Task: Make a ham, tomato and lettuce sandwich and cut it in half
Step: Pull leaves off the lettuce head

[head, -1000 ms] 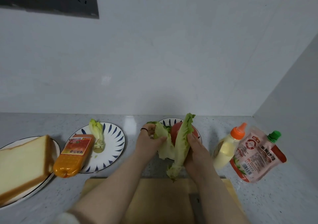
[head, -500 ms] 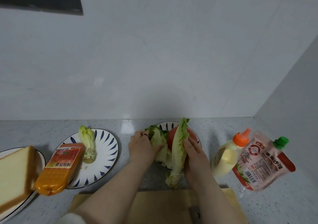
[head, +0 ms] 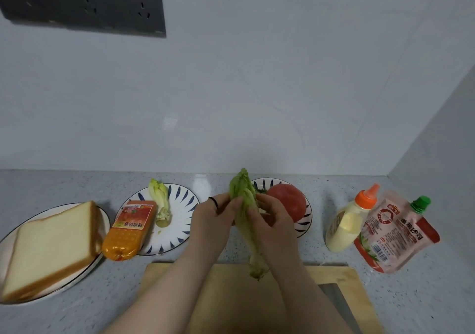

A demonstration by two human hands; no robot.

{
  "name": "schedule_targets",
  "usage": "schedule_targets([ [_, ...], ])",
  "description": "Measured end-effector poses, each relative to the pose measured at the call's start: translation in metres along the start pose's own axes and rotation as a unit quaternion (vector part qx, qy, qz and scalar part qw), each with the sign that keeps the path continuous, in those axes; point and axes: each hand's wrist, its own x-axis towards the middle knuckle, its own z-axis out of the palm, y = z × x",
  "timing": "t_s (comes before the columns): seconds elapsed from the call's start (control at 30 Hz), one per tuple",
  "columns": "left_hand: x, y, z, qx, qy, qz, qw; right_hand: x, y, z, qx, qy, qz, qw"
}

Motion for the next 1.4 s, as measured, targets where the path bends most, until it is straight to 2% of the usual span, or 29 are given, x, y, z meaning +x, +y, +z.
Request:
schedule_targets([
  [0.2, -0.009, 0.006, -0.008, -0.052, 0.013, 0.010, 0.998, -0.014, -0.008, 0.014, 0.027, 0.048, -0.036, 0.998],
  [0.43, -0.011, 0.009, -0.012, -0.050, 0.034, 0.015, 0.998, -0.018, -0.009, 0.024, 0.025, 0.098, -0.058, 0.993],
  [0.57, -0.011, 0.007, -0.013, -0.001, 0.056, 0.018, 0.998, -0.019, -0.012, 0.026, 0.053, 0.080, -0.038, 0.995],
  [0.7, -0.010, 0.007, -0.020, 0.074, 0.003, 0.056, 0.996, -0.014, -0.016, 0.020, 0.088, 0.003, 0.003, 0.996],
  [0.8, -0.008, 0.010, -0.024, 0.061, -0.014, 0.048, 0.997, -0.010, -0.019, 0.015, 0.102, -0.024, 0.022, 0.994],
  [0.97, -0.012, 0.008, -0.022, 0.024, 0.049, 0.038, 0.998, -0.012, -0.024, 0.021, 0.016, 0.059, 0.015, 0.998],
  [1.03, -0.015, 0.007, -0.021, 0.014, 0.059, 0.040, 0.997, -0.015, -0.025, 0.023, -0.003, 0.065, 0.013, 0.998],
  [1.27, -0.014, 0.007, -0.022, 0.069, 0.091, 0.049, 0.992, -0.020, -0.024, 0.022, -0.030, 0.000, 0.005, 1.000],
  [1.4, -0.012, 0.005, -0.020, 0.056, 0.116, 0.011, 0.992, -0.021, -0.025, 0.022, -0.034, -0.054, -0.017, 0.998],
])
